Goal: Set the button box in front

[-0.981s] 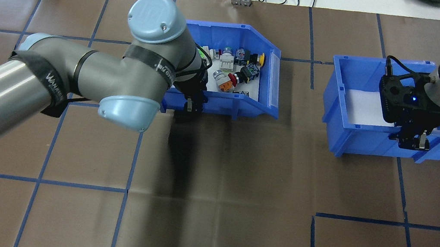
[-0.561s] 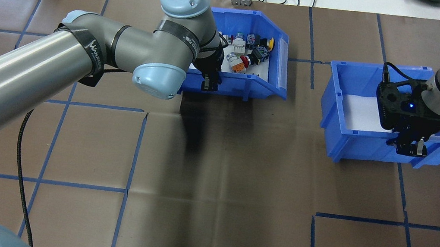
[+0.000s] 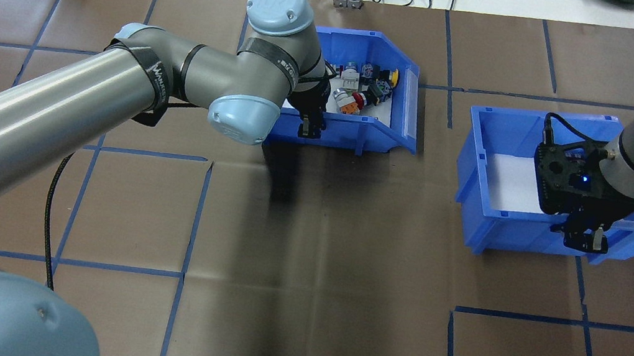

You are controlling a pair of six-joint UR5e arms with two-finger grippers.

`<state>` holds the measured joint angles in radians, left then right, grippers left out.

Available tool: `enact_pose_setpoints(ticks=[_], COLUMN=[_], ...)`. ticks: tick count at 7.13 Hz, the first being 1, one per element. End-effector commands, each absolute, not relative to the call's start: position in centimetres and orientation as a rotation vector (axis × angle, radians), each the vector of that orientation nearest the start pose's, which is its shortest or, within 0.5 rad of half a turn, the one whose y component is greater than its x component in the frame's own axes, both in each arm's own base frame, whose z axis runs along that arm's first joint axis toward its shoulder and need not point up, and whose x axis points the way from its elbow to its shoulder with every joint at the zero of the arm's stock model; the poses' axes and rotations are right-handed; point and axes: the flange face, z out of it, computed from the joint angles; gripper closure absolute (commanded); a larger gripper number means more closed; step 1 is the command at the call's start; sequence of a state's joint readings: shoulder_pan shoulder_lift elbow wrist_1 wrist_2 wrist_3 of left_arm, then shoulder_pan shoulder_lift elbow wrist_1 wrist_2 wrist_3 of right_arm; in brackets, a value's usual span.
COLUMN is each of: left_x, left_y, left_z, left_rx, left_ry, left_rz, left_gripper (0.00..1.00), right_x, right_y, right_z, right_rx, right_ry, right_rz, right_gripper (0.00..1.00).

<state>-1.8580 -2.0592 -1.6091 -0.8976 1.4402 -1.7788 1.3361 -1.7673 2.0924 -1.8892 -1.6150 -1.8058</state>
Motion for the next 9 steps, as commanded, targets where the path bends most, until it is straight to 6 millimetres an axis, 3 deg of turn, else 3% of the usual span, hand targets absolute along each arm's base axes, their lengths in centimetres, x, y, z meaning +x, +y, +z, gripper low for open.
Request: enact_pose_setpoints(ticks=[1, 2, 3, 4, 5, 6, 7, 8, 9], left_x=[-32.6, -32.7, -32.7, -32.6, -32.6, -30.3, -27.0, -23.2, -20.8], left_y=[-58.2, -58.2, -58.1, -58.0, -57.1, -54.8, -52.0, -49.7, -46.8], left_z=[25.8, 26.1, 26.3, 27.1, 29.6, 35.1, 39.9, 43.4, 46.2], left_rx=[-2.247, -2.248, -2.246, -2.249, -2.235, -1.983, -1.818, -1.650, -1.390], left_ry=[2.466, 2.472, 2.473, 2.483, 2.516, 2.652, 2.715, 2.795, 2.917], left_rz=[0.077, 0.072, 0.069, 0.057, 0.040, 0.061, 0.097, 0.112, 0.135], left_gripper=[0.88, 0.74, 0.44, 0.26, 0.26, 0.25, 0.25, 0.20, 0.20], right_x=[4.9, 6.2, 7.5, 9.6, 12.4, 15.4, 17.3, 19.1, 20.8], right_y=[-36.9, -35.5, -34.8, -34.3, -33.4, -32.3, -31.6, -30.8, -30.2], right_z=[35.1, 34.4, 34.0, 34.0, 34.0, 33.8, 33.9, 33.7, 33.8], right_rx=[-2.188, -2.162, -2.183, -2.207, -2.203, -2.214, -2.214, -2.216, -2.224], right_ry=[2.291, 2.284, 2.259, 2.235, 2.241, 2.231, 2.248, 2.247, 2.262], right_rz=[0.042, 0.000, 0.003, 0.003, 0.005, 0.008, -0.011, -0.005, -0.035], right_gripper=[0.95, 0.94, 0.94, 0.94, 0.94, 0.94, 0.94, 0.94, 0.94])
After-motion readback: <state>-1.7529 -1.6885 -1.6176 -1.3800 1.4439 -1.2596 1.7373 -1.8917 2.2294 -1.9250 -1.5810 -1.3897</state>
